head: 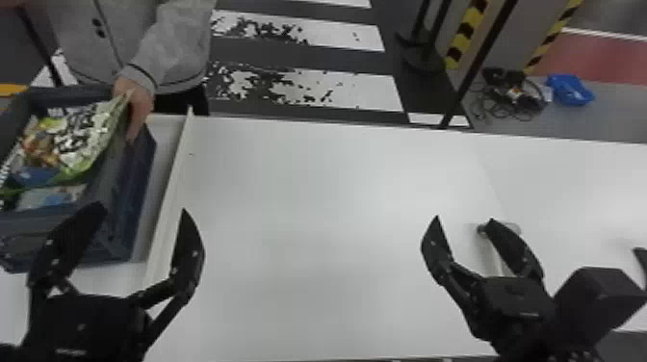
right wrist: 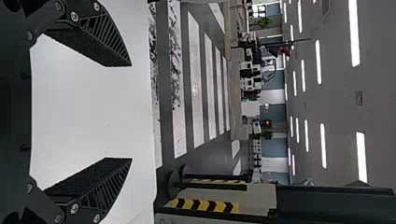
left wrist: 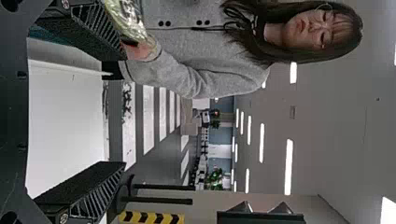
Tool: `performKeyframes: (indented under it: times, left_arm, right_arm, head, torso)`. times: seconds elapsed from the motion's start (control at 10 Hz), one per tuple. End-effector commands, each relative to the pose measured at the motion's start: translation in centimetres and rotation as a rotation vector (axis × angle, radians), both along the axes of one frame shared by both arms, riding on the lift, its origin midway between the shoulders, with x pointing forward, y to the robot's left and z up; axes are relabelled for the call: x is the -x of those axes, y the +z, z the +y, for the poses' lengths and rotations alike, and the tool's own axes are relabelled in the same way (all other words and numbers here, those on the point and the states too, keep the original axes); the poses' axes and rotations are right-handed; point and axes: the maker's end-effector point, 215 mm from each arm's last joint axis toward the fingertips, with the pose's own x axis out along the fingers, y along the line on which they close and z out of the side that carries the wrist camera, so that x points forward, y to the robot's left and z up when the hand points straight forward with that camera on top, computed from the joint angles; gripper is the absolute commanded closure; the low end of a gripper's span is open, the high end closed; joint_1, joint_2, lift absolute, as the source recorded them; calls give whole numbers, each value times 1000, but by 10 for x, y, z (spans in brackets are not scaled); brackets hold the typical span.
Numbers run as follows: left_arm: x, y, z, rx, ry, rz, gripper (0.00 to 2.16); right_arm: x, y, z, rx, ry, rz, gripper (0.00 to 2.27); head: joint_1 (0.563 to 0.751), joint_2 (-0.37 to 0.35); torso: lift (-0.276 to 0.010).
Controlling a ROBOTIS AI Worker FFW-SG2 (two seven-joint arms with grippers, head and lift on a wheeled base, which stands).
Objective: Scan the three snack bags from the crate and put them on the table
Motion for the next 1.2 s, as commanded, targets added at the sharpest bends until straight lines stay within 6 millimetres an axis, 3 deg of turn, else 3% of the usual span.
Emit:
performKeyframes:
  times: [0.0, 0.3, 0.6, 0.8, 1.1]
  left_arm:
    - [2, 6, -1, 4, -4, -32, 73]
    - [3, 1, 2, -4, -5, -34, 73]
    - [-3, 1, 20, -37, 24, -50, 76]
    - [-24, -7, 41, -80, 60, -39, 76]
    - [-59, -51, 63, -209, 130, 115, 76]
  right_arm:
    - [0, 0, 0, 1, 0, 1, 174]
    - [0, 0, 0, 1, 0, 1, 174]
    - [1, 0, 2, -2, 5, 1, 174]
    - [3, 4, 6, -4, 11, -3, 174]
    - [3, 6, 11, 4, 29, -8, 174]
  head:
    - [695, -147]
    - [695, -149]
    - [695, -139]
    - [695, -107]
    - [695, -42]
  torso:
    - [-94]
    - [-94]
    - [-94]
    - [-94]
    - [-94]
